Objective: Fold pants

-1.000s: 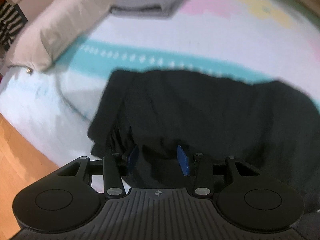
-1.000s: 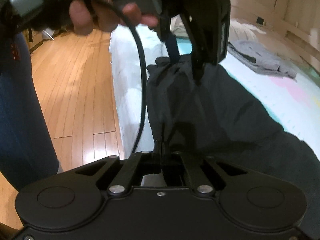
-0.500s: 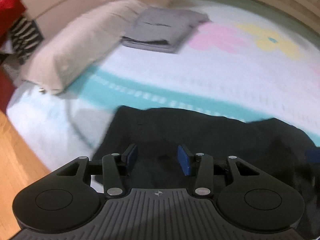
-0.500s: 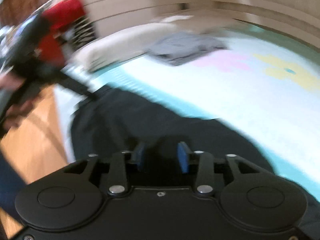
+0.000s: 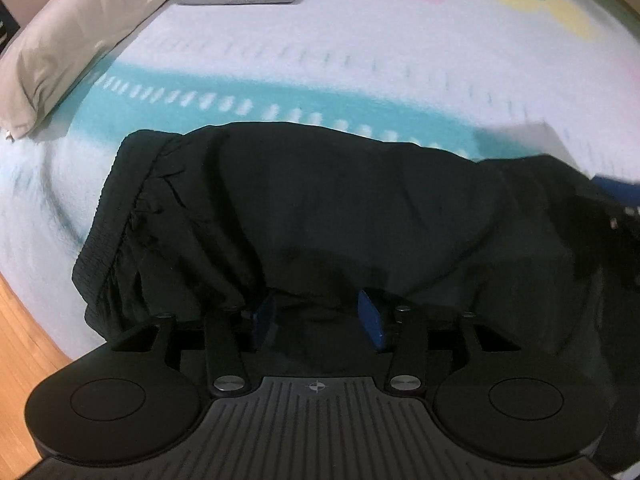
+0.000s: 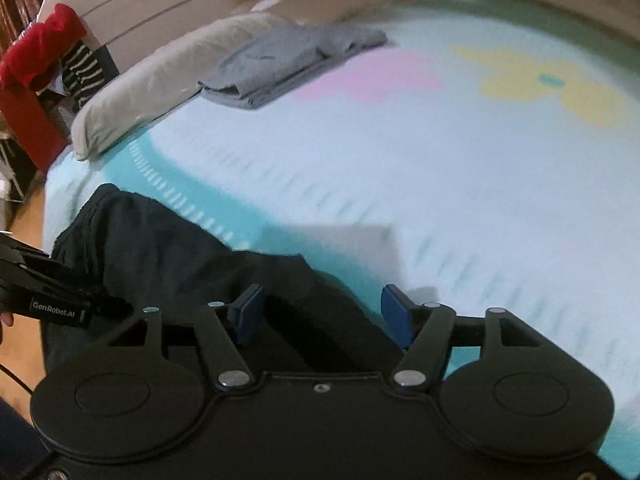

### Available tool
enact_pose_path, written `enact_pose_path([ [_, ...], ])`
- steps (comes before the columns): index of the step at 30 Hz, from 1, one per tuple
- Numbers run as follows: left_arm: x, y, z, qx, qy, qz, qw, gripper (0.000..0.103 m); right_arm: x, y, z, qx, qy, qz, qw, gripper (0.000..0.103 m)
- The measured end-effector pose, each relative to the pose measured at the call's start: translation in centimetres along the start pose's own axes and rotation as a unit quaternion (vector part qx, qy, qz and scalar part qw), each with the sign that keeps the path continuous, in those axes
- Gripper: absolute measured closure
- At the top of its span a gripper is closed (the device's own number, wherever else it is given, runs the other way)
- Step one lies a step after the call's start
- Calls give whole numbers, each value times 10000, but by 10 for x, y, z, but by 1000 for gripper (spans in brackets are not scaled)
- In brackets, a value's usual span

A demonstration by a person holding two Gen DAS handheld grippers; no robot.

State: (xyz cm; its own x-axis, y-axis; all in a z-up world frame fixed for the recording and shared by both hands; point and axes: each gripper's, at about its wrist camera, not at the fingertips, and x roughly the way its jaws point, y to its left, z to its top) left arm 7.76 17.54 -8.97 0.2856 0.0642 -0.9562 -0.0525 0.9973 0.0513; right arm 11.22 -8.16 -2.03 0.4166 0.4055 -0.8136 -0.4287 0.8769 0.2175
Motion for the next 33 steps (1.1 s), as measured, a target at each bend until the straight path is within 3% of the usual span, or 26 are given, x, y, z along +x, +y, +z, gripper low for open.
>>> enact_pose_path([
  [3,-1,-4,4,-40,13,39,10000,56,-3,0,-2,-89,-16,373,9993,78],
  [4,1,-6,6,-41,13,59,10000,55,-6,3,-4,-193,-27,410,9990,79],
  [9,3,-8,9,-123,17,90,9999,54,-14,29,-23,-899,374,1042,9898,77],
  [12,2,-9,7,-94,-12,116,9999,54,-13,39,-33,-1097,352,929,9890,73],
  [14,2,-8,7,-95,-23,100,9999,54,-8,38,-31,-931,284,866,9915,65],
  [15,1,-8,6,-98,-20,89,9999,54,-5,37,-27,-846,232,817,9928,55],
  [16,1,-7,6,-96,-13,80,9999,54,-3,35,-25,-760,202,790,9938,51],
  [25,1,-7,7,-82,-16,51,10000,53,21,27,1,41,-71,1190,9929,50],
  [33,1,-8,7,-73,-18,34,10000,53,29,11,3,745,-272,1367,9874,49],
])
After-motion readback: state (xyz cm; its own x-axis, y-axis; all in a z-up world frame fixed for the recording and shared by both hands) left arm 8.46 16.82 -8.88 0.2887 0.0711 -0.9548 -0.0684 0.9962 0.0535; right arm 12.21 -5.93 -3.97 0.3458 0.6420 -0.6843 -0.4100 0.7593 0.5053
